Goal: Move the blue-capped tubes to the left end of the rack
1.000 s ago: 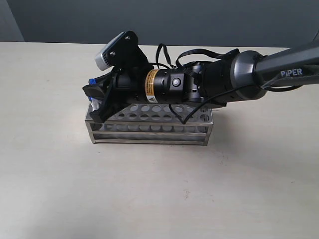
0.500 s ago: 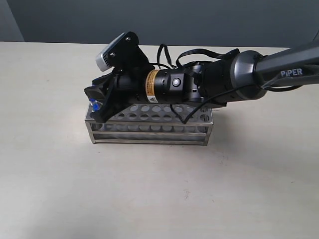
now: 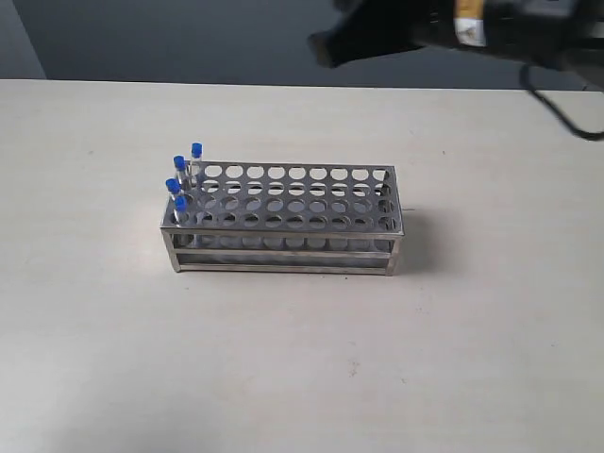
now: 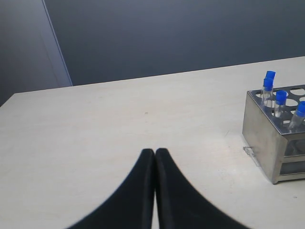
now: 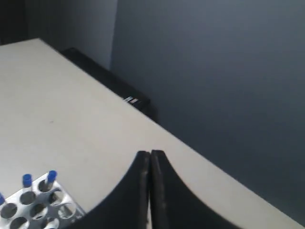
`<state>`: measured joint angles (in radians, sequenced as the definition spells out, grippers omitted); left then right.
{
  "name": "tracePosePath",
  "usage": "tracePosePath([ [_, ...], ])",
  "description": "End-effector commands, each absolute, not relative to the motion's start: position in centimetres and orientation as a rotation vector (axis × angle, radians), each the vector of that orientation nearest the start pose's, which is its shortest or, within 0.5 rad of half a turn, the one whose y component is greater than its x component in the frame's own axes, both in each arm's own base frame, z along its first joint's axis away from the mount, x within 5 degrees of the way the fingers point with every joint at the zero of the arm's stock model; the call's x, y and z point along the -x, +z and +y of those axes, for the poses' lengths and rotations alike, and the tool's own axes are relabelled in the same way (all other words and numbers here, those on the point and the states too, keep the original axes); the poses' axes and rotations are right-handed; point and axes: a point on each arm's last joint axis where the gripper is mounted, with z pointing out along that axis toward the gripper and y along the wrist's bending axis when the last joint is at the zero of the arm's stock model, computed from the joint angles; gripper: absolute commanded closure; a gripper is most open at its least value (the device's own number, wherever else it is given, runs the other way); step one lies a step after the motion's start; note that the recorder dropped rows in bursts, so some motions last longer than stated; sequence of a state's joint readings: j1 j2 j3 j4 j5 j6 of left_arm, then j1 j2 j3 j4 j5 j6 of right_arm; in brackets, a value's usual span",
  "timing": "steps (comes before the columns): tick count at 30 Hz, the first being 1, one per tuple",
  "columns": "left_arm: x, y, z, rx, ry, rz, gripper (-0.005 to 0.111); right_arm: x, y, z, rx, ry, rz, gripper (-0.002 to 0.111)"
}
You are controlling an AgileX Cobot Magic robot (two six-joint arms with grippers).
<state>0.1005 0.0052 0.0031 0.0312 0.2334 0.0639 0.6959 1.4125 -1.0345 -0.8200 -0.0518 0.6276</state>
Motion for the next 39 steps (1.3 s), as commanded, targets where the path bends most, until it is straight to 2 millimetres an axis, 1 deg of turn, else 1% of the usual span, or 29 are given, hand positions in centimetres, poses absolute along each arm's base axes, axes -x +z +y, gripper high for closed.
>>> tracePosePath([
  [1, -5.5, 19.2, 0.6, 0.009, 0.148, 1.717, 0.106, -21.9, 34.5, 14.1, 0.624, 0.359, 1.647, 0.108],
  [2, -5.5, 19.2, 0.6, 0.009, 0.148, 1.717, 0.106, -21.1, 34.1, 12.9, 0.595, 0.335, 1.664, 0.108],
  [4, -5.5, 19.2, 0.6, 0.009, 0.148, 1.717, 0.106, -19.1, 33.5, 10.0, 0.485, 0.298, 1.705, 0.108],
  [7, -5.5, 19.2, 0.6, 0.009, 0.148, 1.717, 0.106, -16.2, 32.2, 6.8, 0.324, 0.249, 1.804, 0.108],
  [10, -5.5, 19.2, 0.6, 0.009, 0.148, 1.717, 0.106, -13.6, 30.6, 4.4, 0.194, 0.158, 1.959, 0.108],
  [13, -5.5, 19.2, 0.6, 0.009, 0.148, 1.717, 0.106, -11.5, 29.7, 2.5, 0.076, 0.082, 2.075, 0.108],
  [15, -5.5, 19.2, 0.6, 0.009, 0.148, 1.717, 0.106, -10.4, 29.5, 1.9, -0.043, 0.125, 2.125, 0.108],
  [16, -5.5, 19.2, 0.6, 0.009, 0.148, 1.717, 0.106, -10.0, 29.4, 1.7, -0.065, 0.126, 2.137, 0.108],
  [19, -5.5, 19.2, 0.6, 0.009, 0.148, 1.717, 0.106, -9.1, 29.6, 1.2, -0.086, 0.125, 2.128, 0.108],
  [22, -5.5, 19.2, 0.6, 0.009, 0.148, 1.717, 0.106, -8.8, 29.7, 1.0, -0.091, 0.132, 2.113, 0.108],
  [25, -5.5, 19.2, 0.6, 0.009, 0.148, 1.717, 0.106, -8.4, 29.9, 0.5, -0.072, 0.102, 2.037, 0.108],
  [27, -5.5, 19.2, 0.6, 0.008, 0.15, 1.717, 0.106, -8.0, 29.7, 0.3, -0.087, 0.143, 1.913, 0.108],
  [30, -5.5, 19.2, 0.6, 0.004, 0.155, 1.717, 0.106, -7.7, 27.6, 0.1, -0.133, 0.168, 1.738, 0.108],
  [32, -5.5, 19.2, 0.6, 0.004, 0.155, 1.717, 0.106, -7.5, 25.3, -0.1, -0.201, 0.183, 1.644, 0.108],
  [33, -5.5, 19.2, 0.6, 0.004, 0.155, 1.717, 0.106, -7.4, 24.0, -0.2, -0.249, 0.203, 1.627, 0.108],
  [35, -5.5, 19.2, 0.6, 0.004, 0.155, 1.717, 0.106, -7.2, 22.3, -0.4, -0.335, 0.233, 1.58, 0.108],
  [37, -5.5, 19.2, 0.6, 0.004, 0.155, 1.717, 0.106, -7.1, 21.3, -0.5, -0.34, 0.224, 1.571, 0.108],
  [39, -5.5, 19.2, 0.6, 0.004, 0.155, 1.717, 0.106, -6.9, 21.2, -0.4, -0.309, 0.199, 1.565, 0.108],
])
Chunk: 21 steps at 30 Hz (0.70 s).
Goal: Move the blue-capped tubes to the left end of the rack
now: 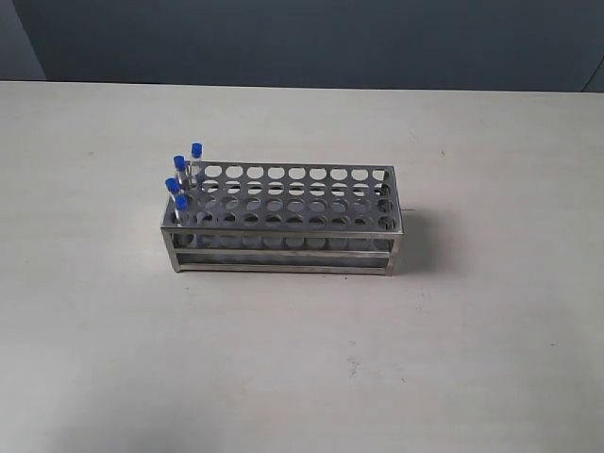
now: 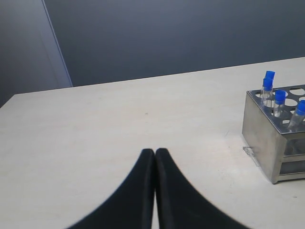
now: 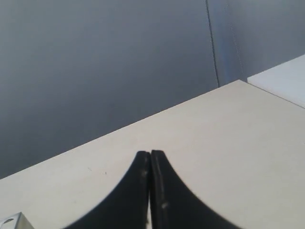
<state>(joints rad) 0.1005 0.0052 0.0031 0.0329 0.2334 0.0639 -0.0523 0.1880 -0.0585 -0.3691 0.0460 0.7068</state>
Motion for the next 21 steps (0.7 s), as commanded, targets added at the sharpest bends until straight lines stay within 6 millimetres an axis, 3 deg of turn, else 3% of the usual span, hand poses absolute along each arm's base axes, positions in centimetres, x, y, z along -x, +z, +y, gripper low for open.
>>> tracePosePath([
  [1, -5.5, 19.2, 0.6, 0.004, 0.155, 1.717, 0.106, -6.8, 21.2, -0.4, -0.284, 0.181, 1.559, 0.108],
  [8, -5.5, 19.2, 0.6, 0.003, 0.157, 1.717, 0.106, -5.9, 21.1, -0.5, -0.166, 0.047, 1.507, 0.108],
  [11, -5.5, 19.2, 0.6, 0.003, 0.157, 1.717, 0.106, -5.7, 20.3, -0.8, -0.202, 0.008, 1.588, 0.108],
  [21, -5.5, 19.2, 0.6, 0.003, 0.157, 1.717, 0.106, -5.4, 18.7, -0.8, -0.092, -0.104, 1.773, 0.108],
])
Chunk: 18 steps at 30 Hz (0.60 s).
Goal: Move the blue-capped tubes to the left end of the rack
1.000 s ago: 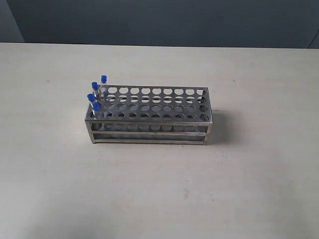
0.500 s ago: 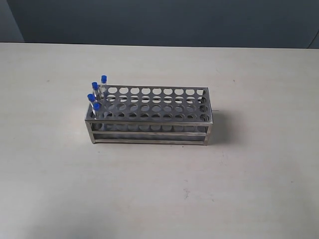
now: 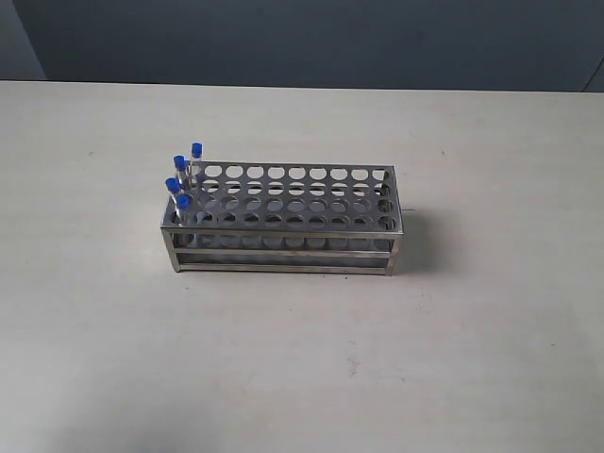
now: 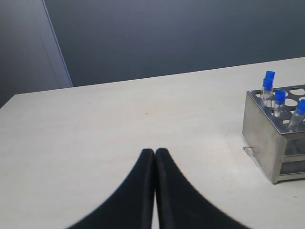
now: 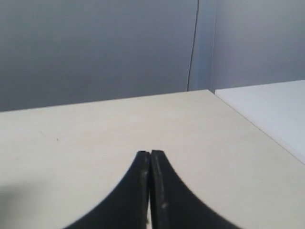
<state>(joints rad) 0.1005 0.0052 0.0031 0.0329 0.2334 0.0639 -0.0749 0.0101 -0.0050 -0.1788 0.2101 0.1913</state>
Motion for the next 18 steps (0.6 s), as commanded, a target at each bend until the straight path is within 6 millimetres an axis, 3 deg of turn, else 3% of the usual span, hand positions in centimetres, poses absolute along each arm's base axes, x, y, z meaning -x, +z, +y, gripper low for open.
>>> tracePosePath([
  [1, -5.52, 19.22, 0.63, 0.003, 0.157, 1.717, 0.106, -5.38, 18.61, -0.83, -0.093, -0.105, 1.782, 0.108],
  [18, -5.52, 19.22, 0.63, 0.003, 0.157, 1.717, 0.106, -5.39, 18.61, -0.75, -0.046, -0.13, 1.784, 0.108],
])
